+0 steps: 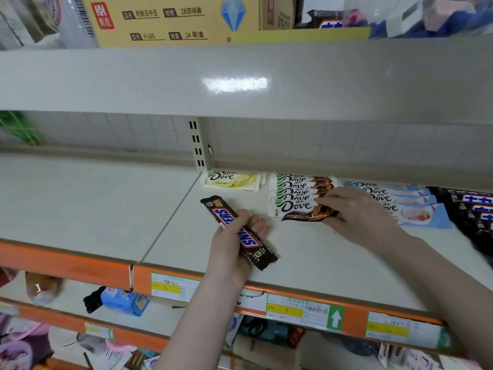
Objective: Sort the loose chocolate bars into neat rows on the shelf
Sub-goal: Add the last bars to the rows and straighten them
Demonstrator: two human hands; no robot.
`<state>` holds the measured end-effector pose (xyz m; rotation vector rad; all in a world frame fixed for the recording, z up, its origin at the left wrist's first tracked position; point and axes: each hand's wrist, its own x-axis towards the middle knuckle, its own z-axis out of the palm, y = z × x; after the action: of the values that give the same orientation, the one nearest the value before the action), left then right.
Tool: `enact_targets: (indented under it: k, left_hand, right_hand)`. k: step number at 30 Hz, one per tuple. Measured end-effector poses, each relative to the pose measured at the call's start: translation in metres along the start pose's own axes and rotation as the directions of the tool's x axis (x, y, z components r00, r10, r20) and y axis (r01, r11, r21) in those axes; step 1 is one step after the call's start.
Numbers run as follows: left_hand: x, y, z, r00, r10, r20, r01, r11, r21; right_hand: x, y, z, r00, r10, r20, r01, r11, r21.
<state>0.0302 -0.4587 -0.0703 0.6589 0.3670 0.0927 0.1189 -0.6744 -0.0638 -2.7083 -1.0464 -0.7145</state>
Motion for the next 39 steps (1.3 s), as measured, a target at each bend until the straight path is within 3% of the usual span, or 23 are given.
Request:
enact_targets:
  k: [6,11,14,20,26,31,36,39]
  left_hand:
    - [-0.006,0.003,0.003,0.998,-0.057,0.02,0.055,0.996,0.063]
    - [-0.018,0.003,0.012,0.979,-0.165,0.119,0.117,0.935,0.334]
    - [-0.025,0.001,0.026,0.957,-0.222,0.189,0.082,0.828,0.554]
    - [-0.052,-0.03,0.066,0.882,-0.353,0.313,0.037,0.713,0.7]
    - [-0.083,-0.102,0.115,0.835,-0.465,0.293,0.073,0.621,0.78]
    - [-0.109,-0.169,0.157,0.757,-0.576,0.308,0.05,0.521,0.852]
    - [-0.127,-0.213,0.18,0.768,-0.574,0.284,0.198,0.634,0.748]
    - [-0.135,-0.218,0.186,0.812,-0.499,0.303,0.127,0.658,0.742]
  right_hand:
    - [-0.001,-0.003,-0.004,0.998,0.064,-0.003,-0.064,0.997,0.038]
    - [-0.015,-0.009,-0.025,0.986,0.155,-0.059,-0.145,0.978,0.147]
    - [-0.03,-0.009,-0.043,0.973,0.229,-0.034,-0.215,0.948,0.236]
    - [-0.066,0.013,-0.078,0.924,0.381,0.038,-0.343,0.779,0.525]
    - [-0.119,0.058,-0.113,0.894,0.42,0.159,-0.38,0.519,0.765]
    - [-0.169,0.1,-0.146,0.926,0.308,0.217,-0.354,0.515,0.78]
    - [-0.215,0.142,-0.174,0.932,0.301,0.2,-0.325,0.457,0.828]
    - [-0.237,0.16,-0.184,0.933,0.318,0.17,-0.303,0.436,0.847]
